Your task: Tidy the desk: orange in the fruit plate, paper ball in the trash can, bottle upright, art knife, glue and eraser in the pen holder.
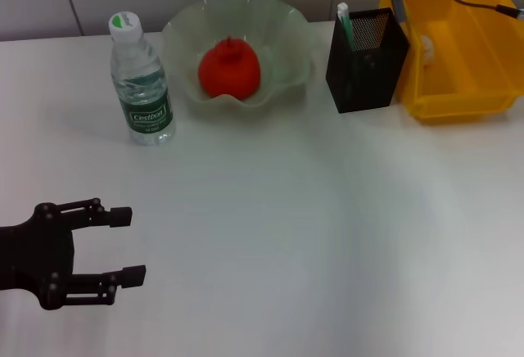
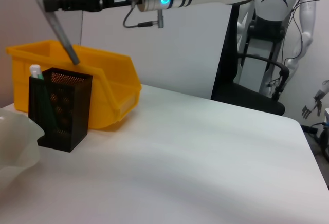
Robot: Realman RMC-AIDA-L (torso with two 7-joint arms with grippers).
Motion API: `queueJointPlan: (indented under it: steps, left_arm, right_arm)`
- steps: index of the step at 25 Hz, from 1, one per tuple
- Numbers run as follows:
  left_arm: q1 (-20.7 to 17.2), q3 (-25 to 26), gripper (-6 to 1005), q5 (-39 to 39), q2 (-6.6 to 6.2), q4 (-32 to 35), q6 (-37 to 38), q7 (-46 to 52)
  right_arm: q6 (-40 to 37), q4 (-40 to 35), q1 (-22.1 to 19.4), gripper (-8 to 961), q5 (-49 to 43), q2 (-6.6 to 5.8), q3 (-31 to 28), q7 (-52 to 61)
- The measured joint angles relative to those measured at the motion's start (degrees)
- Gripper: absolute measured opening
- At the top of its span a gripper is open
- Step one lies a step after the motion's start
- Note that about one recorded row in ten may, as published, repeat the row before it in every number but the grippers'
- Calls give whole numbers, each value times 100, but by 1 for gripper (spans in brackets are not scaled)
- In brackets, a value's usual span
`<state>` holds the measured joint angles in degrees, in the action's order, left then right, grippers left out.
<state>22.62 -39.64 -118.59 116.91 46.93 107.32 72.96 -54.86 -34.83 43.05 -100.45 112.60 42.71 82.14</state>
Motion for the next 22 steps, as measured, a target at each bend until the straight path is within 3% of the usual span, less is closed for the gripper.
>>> queueJointPlan:
  steps: [3, 7, 16, 18, 20, 21, 22]
  left_arm:
    - [30, -17, 821, 2, 16, 0, 1, 0]
    - [53, -31, 821, 3, 17, 0, 0, -26]
    - [76, -54, 822, 3, 16, 0, 0, -83]
    - [76, -60, 822, 3, 17, 0, 0, -112]
    - [76, -62, 822, 3, 19, 0, 1, -143]
    - [76, -62, 822, 3, 19, 0, 1, -143]
    - [75, -62, 822, 3, 21, 0, 12, -156]
  right_arm:
    - [290, 376, 216, 133, 3, -29, -11, -174]
    - [626, 464, 334, 133, -9, 64, 45, -196]
    - [807, 760, 498, 133, -38, 132, 146, -340]
    - [928, 733, 495, 134, -39, 200, 257, -341]
    - [1092, 479, 386, 134, -39, 380, 384, -391]
    - [1092, 479, 386, 134, -39, 380, 384, -391]
    - [1195, 139, 238, 134, -27, 552, 416, -464]
